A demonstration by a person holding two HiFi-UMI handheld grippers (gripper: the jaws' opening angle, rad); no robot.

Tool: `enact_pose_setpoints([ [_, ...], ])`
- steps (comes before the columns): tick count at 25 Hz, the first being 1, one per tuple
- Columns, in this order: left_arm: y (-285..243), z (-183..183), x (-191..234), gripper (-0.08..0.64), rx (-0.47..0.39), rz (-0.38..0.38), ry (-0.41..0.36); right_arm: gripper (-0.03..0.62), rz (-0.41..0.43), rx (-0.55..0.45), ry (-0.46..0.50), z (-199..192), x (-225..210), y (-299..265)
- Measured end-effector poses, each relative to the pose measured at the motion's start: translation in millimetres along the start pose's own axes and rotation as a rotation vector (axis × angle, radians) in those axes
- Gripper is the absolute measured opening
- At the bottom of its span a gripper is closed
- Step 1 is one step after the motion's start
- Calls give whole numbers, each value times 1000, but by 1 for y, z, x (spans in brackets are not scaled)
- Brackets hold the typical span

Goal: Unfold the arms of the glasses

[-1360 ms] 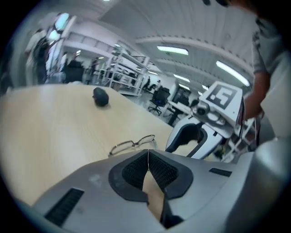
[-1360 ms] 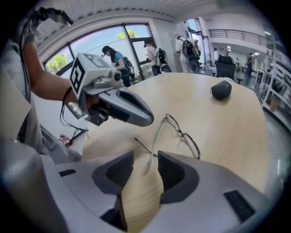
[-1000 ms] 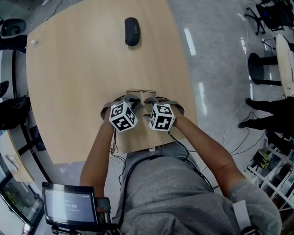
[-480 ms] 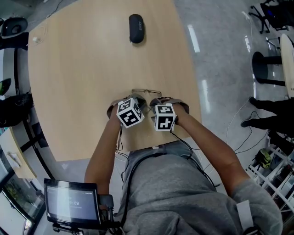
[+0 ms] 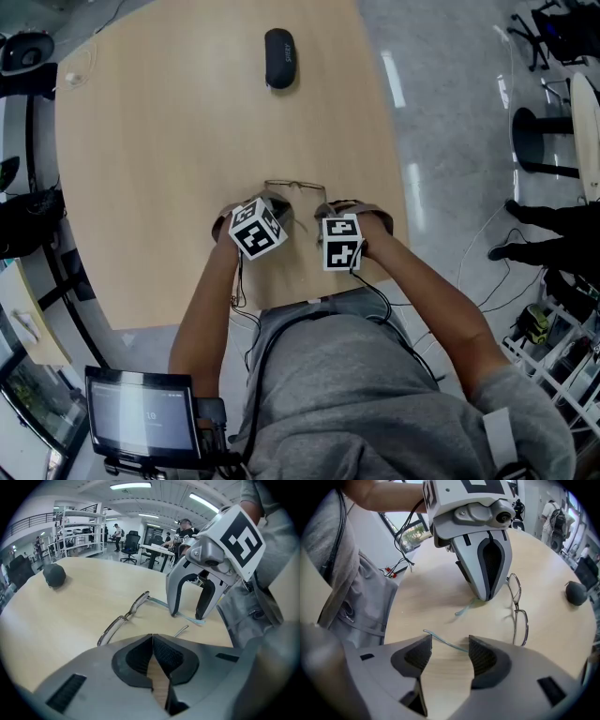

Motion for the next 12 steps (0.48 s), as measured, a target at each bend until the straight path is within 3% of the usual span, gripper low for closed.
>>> enact_pose_setpoints([
  [12, 0, -8, -1, 6, -27, 31, 48, 230, -19, 47, 80, -25, -12, 5],
])
Point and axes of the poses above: the fingertips, and each gripper's own axes: y backward along the fingers, x to its left, z out of its top, the point moved 7 cm from there along y, backward along the fingers, and after that the axes turned 8 degrees about -z, right-handed, at the moved point
